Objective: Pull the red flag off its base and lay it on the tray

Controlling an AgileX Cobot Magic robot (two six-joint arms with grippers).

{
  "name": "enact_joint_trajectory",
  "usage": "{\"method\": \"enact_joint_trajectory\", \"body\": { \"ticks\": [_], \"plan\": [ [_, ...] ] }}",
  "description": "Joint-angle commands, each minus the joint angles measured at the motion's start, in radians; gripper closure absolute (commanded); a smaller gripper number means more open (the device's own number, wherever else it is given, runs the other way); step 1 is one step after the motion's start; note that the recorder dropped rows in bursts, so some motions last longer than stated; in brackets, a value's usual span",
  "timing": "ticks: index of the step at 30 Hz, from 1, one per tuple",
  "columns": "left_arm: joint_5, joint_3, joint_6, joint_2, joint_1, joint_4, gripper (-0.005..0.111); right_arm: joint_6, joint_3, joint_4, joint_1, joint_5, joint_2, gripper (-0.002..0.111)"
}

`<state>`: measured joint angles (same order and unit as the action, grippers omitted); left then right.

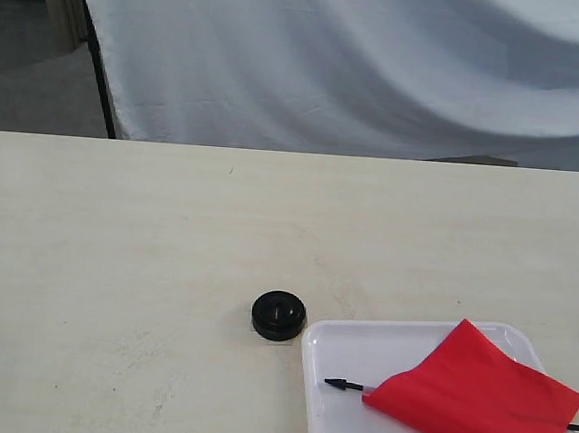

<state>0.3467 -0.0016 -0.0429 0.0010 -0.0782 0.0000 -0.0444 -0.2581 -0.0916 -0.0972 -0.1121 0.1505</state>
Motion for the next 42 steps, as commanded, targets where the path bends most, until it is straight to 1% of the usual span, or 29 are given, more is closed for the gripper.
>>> {"method": "enact_joint_trajectory", "body": {
  "ticks": [1,6,8,15,18,21,22,24,27,28,30,31,34,38,42],
  "plan": [
    [-0.004,0.002,0.001,-0.001,-0.007,0.000,0.107,-0.008,0.058,-0.005,-0.004,-0.119,-0.145,0.109],
    [-0.004,0.002,0.001,-0.001,-0.007,0.000,0.107,-0.003,0.058,-0.005,0.003,-0.111,-0.150,0.109],
    [-0.004,0.002,0.001,-0.001,-0.007,0.000,0.107,-0.001,0.058,-0.005,0.025,-0.079,-0.150,0.109],
    [-0.004,0.002,0.001,-0.001,-0.007,0.000,0.107,0.007,0.058,-0.005,0.115,-0.084,-0.150,0.109],
    [-0.004,0.002,0.001,-0.001,-0.007,0.000,0.107,0.060,0.058,-0.031,0.135,-0.036,-0.150,0.109],
    [-0.004,0.002,0.001,-0.001,-0.007,0.000,0.107,0.104,0.066,-0.047,0.140,0.112,-0.150,0.109],
    [-0.004,0.002,0.001,-0.001,-0.007,0.000,0.107,0.099,0.080,-0.036,0.140,0.125,-0.150,0.109],
    [-0.004,0.002,0.001,-0.001,-0.007,0.000,0.107,0.097,0.137,-0.036,0.140,0.106,-0.150,0.109],
    [-0.004,0.002,0.001,-0.001,-0.007,0.000,0.107,0.081,0.245,-0.036,0.140,0.034,-0.150,0.109],
    [-0.004,0.002,0.001,-0.001,-0.007,0.000,0.107,0.068,0.258,-0.036,0.140,0.008,-0.150,0.109],
    [-0.004,0.002,0.001,-0.001,-0.007,0.000,0.107,0.004,0.258,-0.034,0.140,0.140,-0.150,0.109],
    [-0.004,0.002,0.001,-0.001,-0.007,0.000,0.107,-0.032,0.258,-0.036,0.140,0.154,-0.150,0.109],
    [-0.004,0.002,0.001,-0.001,-0.007,0.000,0.107,-0.034,0.258,-0.028,0.140,0.228,-0.150,0.109],
    [-0.004,0.002,0.001,-0.001,-0.007,0.000,0.107,-0.025,0.258,-0.039,0.140,0.246,-0.150,0.109],
    [-0.004,0.002,0.001,-0.001,-0.007,0.000,0.107,-0.067,0.258,-0.032,0.140,0.242,-0.150,0.109]
  ]
}}
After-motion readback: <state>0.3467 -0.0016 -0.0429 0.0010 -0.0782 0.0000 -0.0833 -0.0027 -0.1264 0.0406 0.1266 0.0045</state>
